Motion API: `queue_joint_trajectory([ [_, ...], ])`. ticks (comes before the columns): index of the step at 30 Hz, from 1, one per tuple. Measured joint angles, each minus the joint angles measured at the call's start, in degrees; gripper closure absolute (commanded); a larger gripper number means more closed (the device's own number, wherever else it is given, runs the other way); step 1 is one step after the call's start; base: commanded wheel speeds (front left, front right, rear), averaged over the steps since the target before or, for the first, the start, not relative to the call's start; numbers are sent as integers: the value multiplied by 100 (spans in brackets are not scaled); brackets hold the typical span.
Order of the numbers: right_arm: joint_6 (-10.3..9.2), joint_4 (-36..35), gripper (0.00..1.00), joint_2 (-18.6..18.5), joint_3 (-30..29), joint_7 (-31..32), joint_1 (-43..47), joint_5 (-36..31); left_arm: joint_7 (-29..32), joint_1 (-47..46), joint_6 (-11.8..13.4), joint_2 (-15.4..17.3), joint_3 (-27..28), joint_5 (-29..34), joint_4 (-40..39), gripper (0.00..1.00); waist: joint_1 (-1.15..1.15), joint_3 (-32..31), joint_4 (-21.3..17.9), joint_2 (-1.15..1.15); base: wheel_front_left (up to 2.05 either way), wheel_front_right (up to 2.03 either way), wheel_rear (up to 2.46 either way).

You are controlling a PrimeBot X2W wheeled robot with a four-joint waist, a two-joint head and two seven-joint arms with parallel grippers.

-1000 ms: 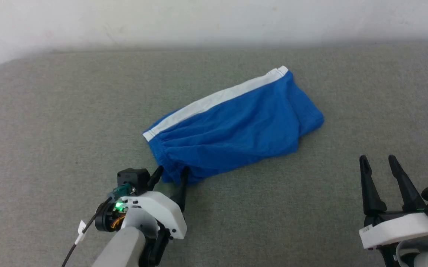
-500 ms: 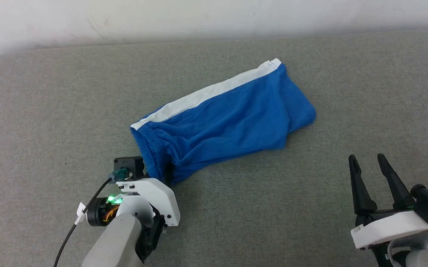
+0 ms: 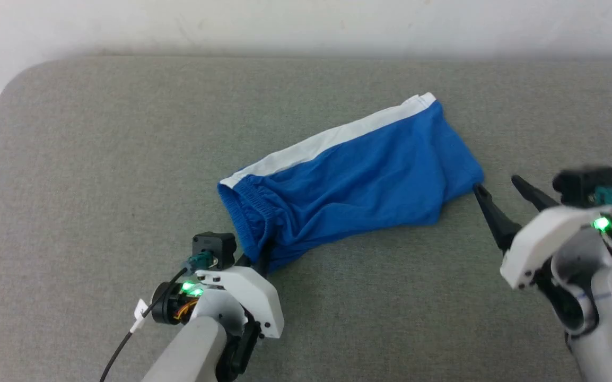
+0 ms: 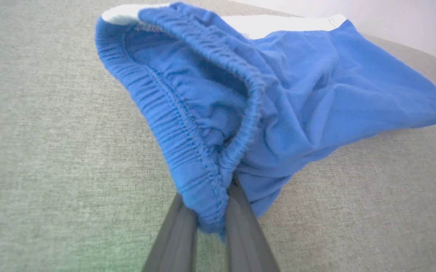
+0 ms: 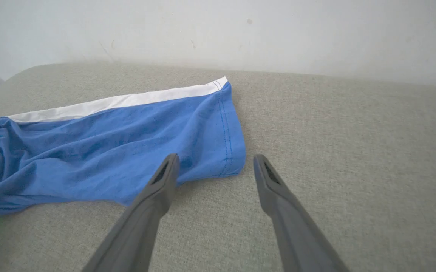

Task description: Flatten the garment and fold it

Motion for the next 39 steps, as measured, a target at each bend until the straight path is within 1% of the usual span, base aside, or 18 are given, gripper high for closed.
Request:
queue_joint_trajectory([
  [4, 0, 786, 0, -56, 90, 704, -814, -29, -1, -8, -44, -8, -114, 62, -188, 100, 0, 127, 135, 0, 0, 0, 0],
  [8, 0, 1681, 0, 3, -4, 1050, -1444, -188, -12, -33, -81, -71, -231, 105, -303, 100, 0, 268, 291, 0, 0, 0, 0],
  [9, 0, 1876, 0, 13, -1, 1089, -1575, -279, -29, -42, -94, -90, -263, 112, -327, 100, 1, 304, 332, 0, 0, 0, 0],
  [10, 0, 2250, 0, -3, 4, 1118, -1802, -515, -55, -80, -103, -124, -320, 114, -346, 100, 1, 376, 415, 0, 0, 0, 0],
  [11, 0, 2250, 0, -3, 4, 1118, -1802, -515, -55, -80, -103, -124, -320, 114, -346, 100, 1, 376, 415, 0, 0, 0, 0],
  [14, 0, 2747, 0, -114, 220, 1102, -2035, -943, -103, -129, -142, -170, -387, 124, -343, 100, 0, 477, 530, 0, 0, 0, 0],
  [17, 0, 3101, 0, -101, 321, 1020, -2276, -1007, -155, -185, -151, -230, -441, 124, -318, 100, -1, 564, 623, 0, 0, 0, 0],
  [19, -2, 3274, 1, -123, 506, 953, -2434, -1004, -181, -208, -175, -254, -465, 124, -292, 100, -1, 609, 671, 0, 0, 0, 0],
  [20, -10, 3350, 73, -138, 589, 907, -2485, -973, -204, -219, -193, -263, -471, 124, -274, 100, -1, 627, 690, 0, 0, 0, 0],
  [21, -20, 3409, 100, -163, 676, 861, -2525, -928, -212, -237, -196, -267, -479, 124, -248, 100, -1, 639, 704, 0, 0, 0, 0],
  [25, 2, 3624, 100, -179, 925, 612, -2643, -724, -263, -292, -238, -270, -492, 120, -127, 100, -1, 626, 701, 0, 0, 0, 0],
  [31, 8, 3932, 100, -183, 1012, 249, -2646, -359, -332, -296, -243, -254, -492, 102, 35, 100, 0, 447, 632, 0, 0, 0, 0],
  [37, 8, 3918, 100, -292, 1049, 10, -2271, 75, -335, -269, -252, -175, -536, 101, 147, 100, 0, 168, 527, 0, 0, 0, 0],
  [39, 8, 3832, 100, -332, 1042, -59, -2073, 208, -333, -246, -297, -133, -555, 99, 171, 100, 0, 61, 489, 0, 0, 0, 0],
])
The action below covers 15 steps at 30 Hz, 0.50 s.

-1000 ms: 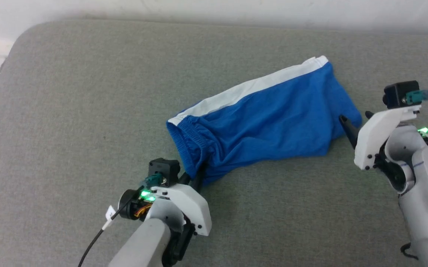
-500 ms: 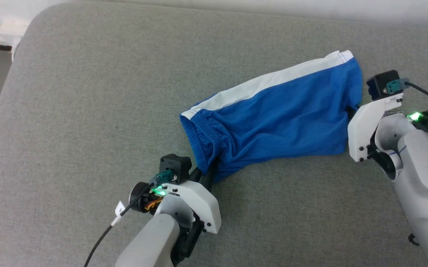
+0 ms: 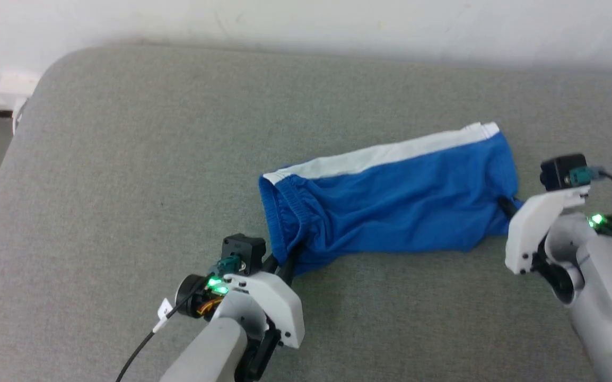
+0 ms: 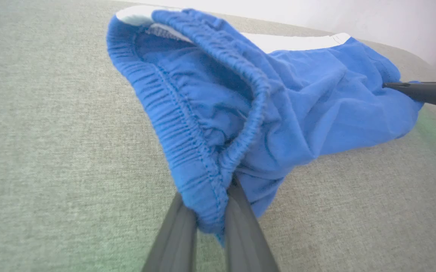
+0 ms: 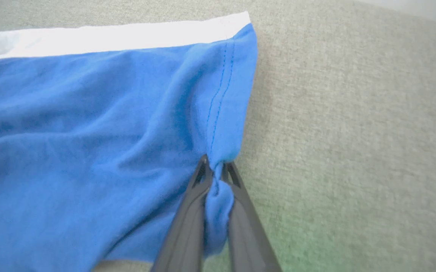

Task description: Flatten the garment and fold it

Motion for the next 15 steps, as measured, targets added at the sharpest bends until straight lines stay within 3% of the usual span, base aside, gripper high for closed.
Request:
queue_joint_trajectory([
  [6, 0, -586, 100, -62, -114, -182, 856, 313, 70, 393, -212, 126, -92, -157, -64, 100, 0, -354, -113, 0, 0, 0, 0],
  [9, 0, -958, 100, -31, -385, -249, 1402, 394, 160, 662, -356, 258, -219, -201, -207, 100, -1, -552, -165, 0, 0, 0, 0],
  [15, -1, -1826, 100, 244, -1111, -166, 2583, 159, 311, 1144, -400, 464, -327, -265, -598, 100, -1, -916, -272, 0, 0, 0, 0],
])
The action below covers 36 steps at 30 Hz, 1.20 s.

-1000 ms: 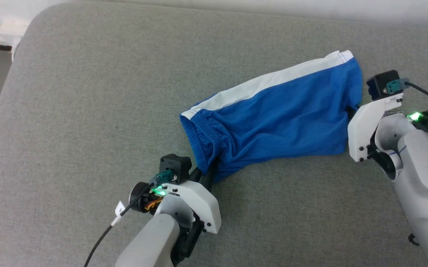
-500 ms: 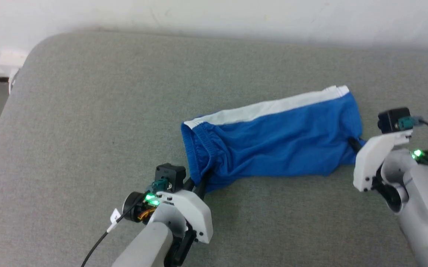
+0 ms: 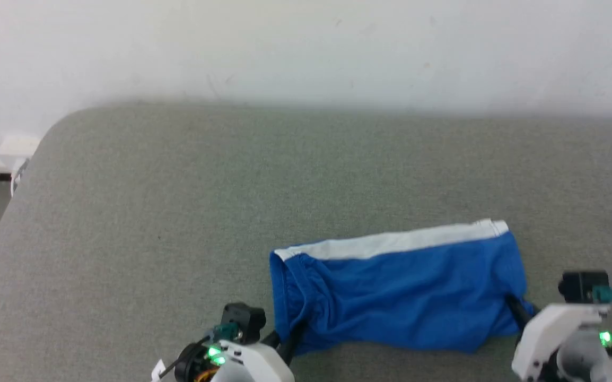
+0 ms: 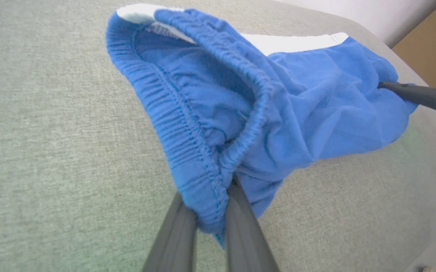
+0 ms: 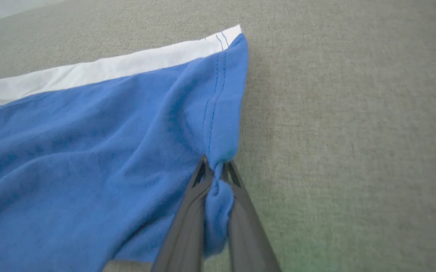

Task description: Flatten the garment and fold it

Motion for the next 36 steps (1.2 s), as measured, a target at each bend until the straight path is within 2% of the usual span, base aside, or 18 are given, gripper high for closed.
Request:
queue_joint_trajectory([
  [6, -2, -1127, 100, 525, -601, 397, 1160, -322, 74, 354, 33, 135, -30, -92, -263, 100, 0, -227, -128, 0, 0, 0, 0],
  [11, -5, -1863, 100, 781, -779, 712, 1690, -577, 38, 431, 121, 134, 2, -158, -163, 100, 0, -239, -268, 0, 0, 0, 0],
  [18, -5, -1912, 100, 818, -771, 713, 1667, -704, 11, 432, 158, 96, 7, -190, 243, 100, 1, -73, -307, 0, 0, 0, 0],
  [21, -5, -1782, 100, 798, -759, 635, 1602, -773, -32, 320, 97, 52, -9, -214, 420, 100, 1, -6, -283, 0, 0, 0, 0],
  [22, -5, -1746, 100, 799, -753, 611, 1595, -773, -65, 305, 92, 30, 2, -235, 465, 91, 1, 6, -273, 0, 0, 0, 0],
  [23, -5, -1713, 100, 800, -745, 600, 1590, -773, -109, 302, 92, 5, 7, -235, 501, 67, 1, 13, -267, 0, 0, 0, 0],
  [24, -5, -1672, 100, 799, -742, 591, 1582, -773, -144, 294, 90, -26, 5, -235, 542, 30, 1, 16, -260, 0, 0, 0, 0],
  [25, -5, -1631, 100, 801, -755, 576, 1572, -768, -170, 270, 59, -53, 0, -236, 589, 0, 1, 13, -250, 0, 0, 0, 0],
  [26, -5, -1601, 64, 798, -760, 554, 1556, -765, -193, 242, 45, -69, -12, -237, 624, 0, 1, 5, -240, 0, 0, 0, 0],
  [27, -5, -1593, 0, 794, -767, 549, 1535, -764, -259, 231, 24, -93, -26, -235, 632, 0, 2, -11, -232, 0, 0, 0, 0],
  [31, -5, -1715, 0, 751, -815, 537, 1508, -722, -488, 236, 33, -92, -4, -229, 671, 0, 2, -112, -209, 0, 0, 0, 0],
  [36, -7, -2139, 0, 792, -1118, 616, 1518, -368, -571, 359, 212, 82, 104, -233, 570, 0, 1, -308, -177, 0, 0, 0, 0],
])
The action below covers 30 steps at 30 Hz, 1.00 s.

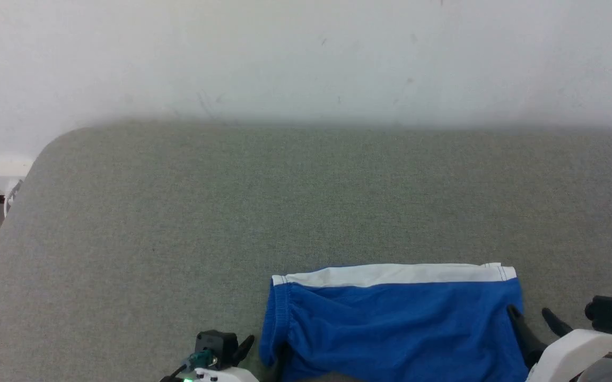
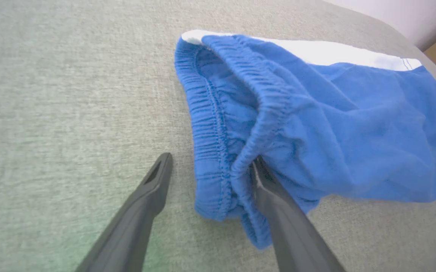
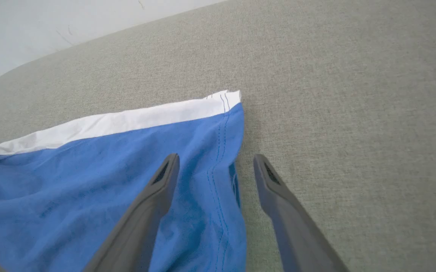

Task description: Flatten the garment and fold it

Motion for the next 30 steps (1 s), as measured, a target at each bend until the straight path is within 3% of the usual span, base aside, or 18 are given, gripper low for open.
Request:
queue_joint_trajectory([
  [9, 0, -636, 0, -220, -33, 168, 138, -67, -750, 335, 280, 204, 393, -26, -947, 0, 0, -148, 125, 0, 0, 0, 0],
  [15, 0, -463, 0, -358, -14, 268, 131, -78, -972, 337, 503, 222, 1048, 737, -1892, 0, 0, -84, 211, 0, 0, 0, 0],
  [18, 0, -127, 0, -441, 15, 519, 109, -77, -979, 388, 472, 102, 1490, 1323, -2503, 0, 0, -25, 260, 0, 0, 0, 0],
  [20, 0, 59, 0, -444, 11, 558, 57, -48, -979, 525, 311, 7, 1655, 1605, -2689, 0, 0, 24, 287, 0, 0, 0, 0],
  [30, 0, 848, 0, -453, 127, 639, -418, 13, -979, 864, 236, -279, 2240, 2679, -2763, 0, 0, 292, 452, 0, 0, 0, 0],
])
